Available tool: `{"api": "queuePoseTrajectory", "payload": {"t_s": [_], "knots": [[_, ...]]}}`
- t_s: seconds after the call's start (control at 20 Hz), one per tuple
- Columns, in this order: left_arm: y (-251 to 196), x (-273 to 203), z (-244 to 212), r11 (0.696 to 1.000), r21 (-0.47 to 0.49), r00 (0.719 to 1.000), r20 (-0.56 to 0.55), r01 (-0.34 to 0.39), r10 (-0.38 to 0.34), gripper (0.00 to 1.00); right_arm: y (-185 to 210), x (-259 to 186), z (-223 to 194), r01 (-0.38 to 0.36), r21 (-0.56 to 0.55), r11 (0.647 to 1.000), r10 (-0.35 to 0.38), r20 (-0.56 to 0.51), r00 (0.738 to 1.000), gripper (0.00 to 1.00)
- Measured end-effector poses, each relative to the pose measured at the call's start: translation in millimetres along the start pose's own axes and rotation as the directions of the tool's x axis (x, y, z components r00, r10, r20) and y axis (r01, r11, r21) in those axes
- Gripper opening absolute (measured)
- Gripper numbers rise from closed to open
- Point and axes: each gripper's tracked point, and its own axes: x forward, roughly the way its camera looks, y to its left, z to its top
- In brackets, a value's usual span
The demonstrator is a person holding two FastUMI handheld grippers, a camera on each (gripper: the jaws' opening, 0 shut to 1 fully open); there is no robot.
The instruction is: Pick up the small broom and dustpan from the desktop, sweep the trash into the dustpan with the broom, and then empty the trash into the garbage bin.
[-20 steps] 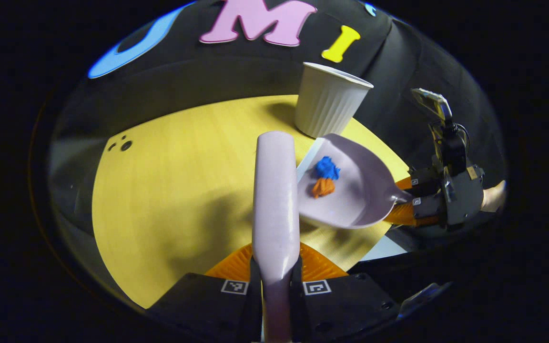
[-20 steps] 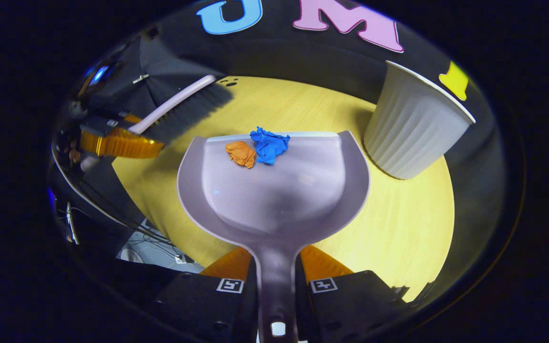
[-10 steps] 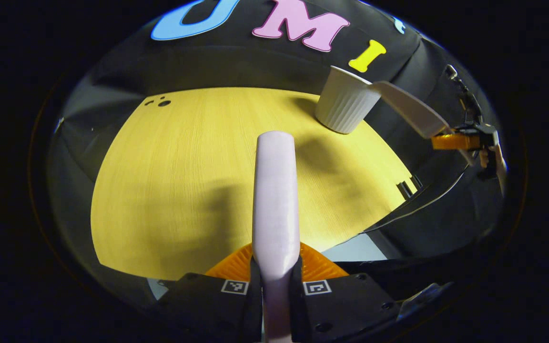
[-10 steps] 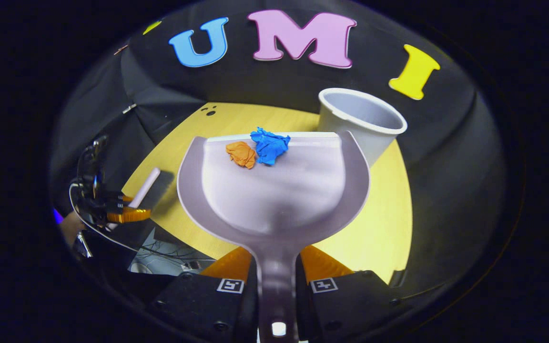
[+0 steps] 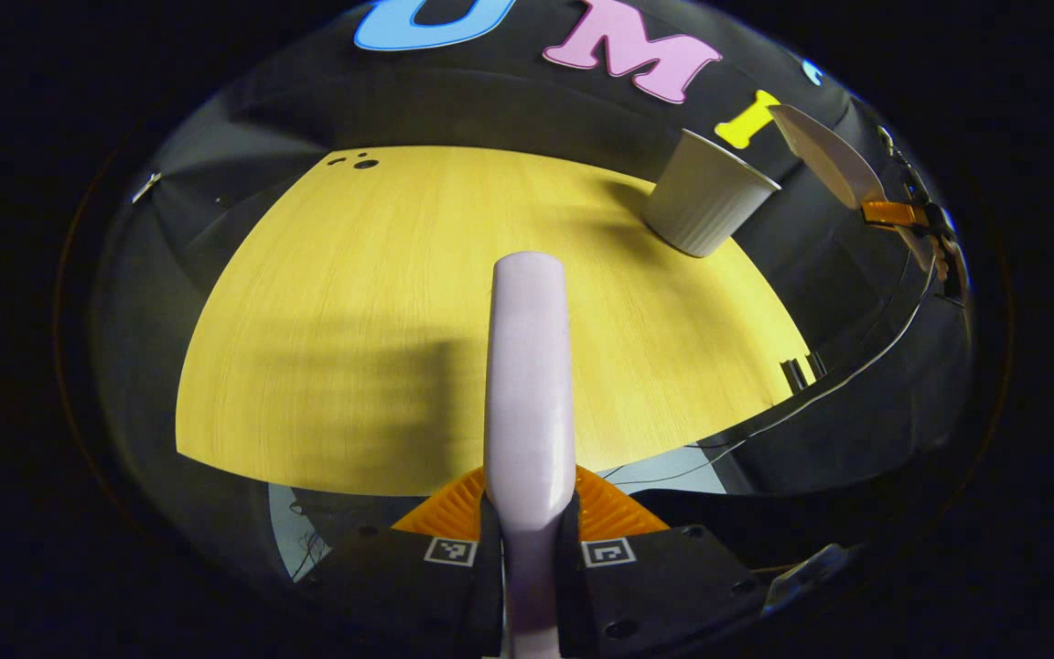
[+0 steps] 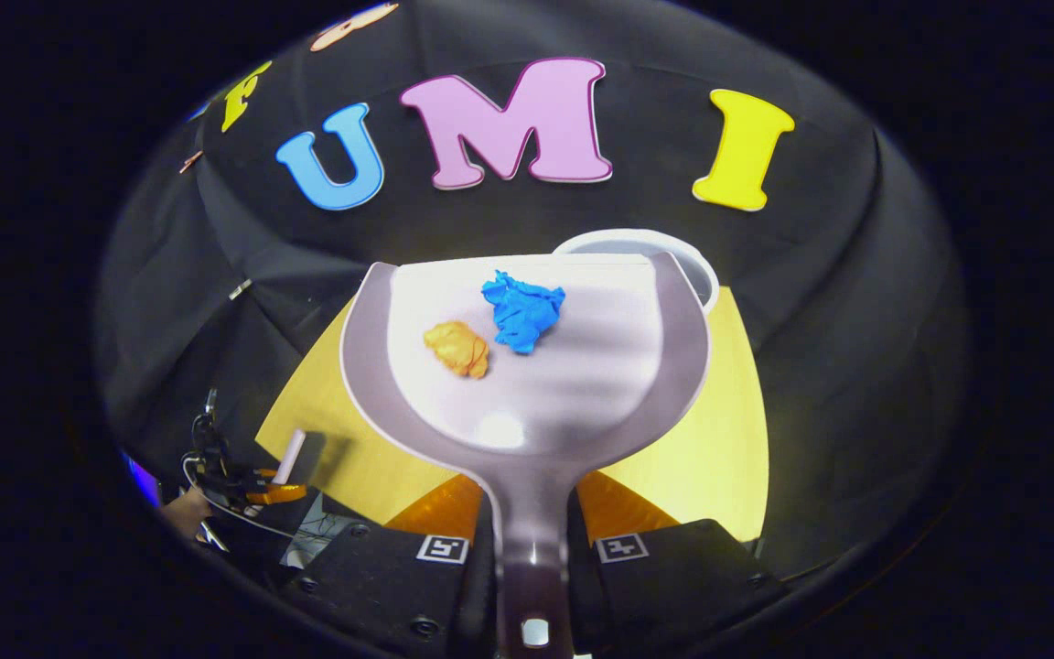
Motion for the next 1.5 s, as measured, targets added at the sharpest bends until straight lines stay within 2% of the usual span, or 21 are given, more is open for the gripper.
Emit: {"api": "queuePoseTrajectory", "payload": {"t_s": [0.2,0.25,0.4,0.45,0.5,0.7,0.85,0.9,0.95,1.0,1.1,1.15,1.35,1.45,1.5], "knots": [[-9,10,22,0.997,-0.065,0.999,0.009,-0.034,0.035,0.27,-37,15,15,0.059,0.003,0.998,-0.059,-0.012,0.998,0.35],[-13,14,30,0.996,-0.078,0.999,0.015,-0.045,0.046,0.27,-44,18,15,0.075,0.002,0.997,-0.075,-0.023,0.997,0.40],[-34,25,54,0.993,-0.106,0.997,0.046,-0.061,0.066,0.27,-68,25,18,0.127,-0.040,0.991,-0.128,-0.043,0.991,0.31],[-41,29,61,0.991,-0.115,0.996,0.054,-0.066,0.072,0.27,-76,28,20,0.140,-0.057,0.989,-0.142,-0.042,0.989,0.35],[-49,33,68,0.990,-0.124,0.995,0.061,-0.072,0.080,0.27,-85,34,23,0.154,-0.077,0.985,-0.157,-0.039,0.987,0.35],[-79,44,85,0.982,-0.167,0.993,0.067,-0.088,0.100,0.27,-116,50,41,0.250,-0.202,0.947,-0.251,0.021,0.968,0.36],[-97,45,90,0.982,-0.172,0.994,0.055,-0.081,0.092,0.27,-118,66,52,0.298,-0.284,0.911,-0.285,0.085,0.955,0.36],[-100,44,89,0.983,-0.163,0.994,0.046,-0.087,0.096,0.27,-121,70,58,0.332,-0.320,0.887,-0.307,0.127,0.943,0.36],[-100,43,91,0.984,-0.150,0.994,0.044,-0.094,0.102,0.27,-125,72,62,0.365,-0.354,0.861,-0.328,0.161,0.931,0.40],[-102,41,94,0.985,-0.144,0.994,0.046,-0.094,0.102,0.27,-128,76,65,0.392,-0.385,0.835,-0.348,0.181,0.920,0.31],[-102,39,96,0.985,-0.152,0.995,0.046,-0.086,0.093,0.27,-134,76,63,0.443,-0.440,0.781,-0.390,0.210,0.896,0.40],[-101,38,98,0.985,-0.157,0.995,0.046,-0.078,0.086,0.28,-136,77,59,0.463,-0.470,0.752,-0.411,0.217,0.886,0.36],[-97,37,107,0.985,-0.167,0.997,0.051,-0.042,0.051,0.28,-143,75,65,0.557,-0.579,0.596,-0.459,0.323,0.828,0.36],[-90,40,111,0.984,-0.175,0.998,0.044,-0.027,0.035,0.28,-148,71,63,0.588,-0.615,0.525,-0.494,0.343,0.799,0.36],[-84,41,112,0.984,-0.176,0.999,0.040,-0.020,0.028,0.28,-149,71,63,0.595,-0.634,0.494,-0.505,0.349,0.790,0.31]]}}
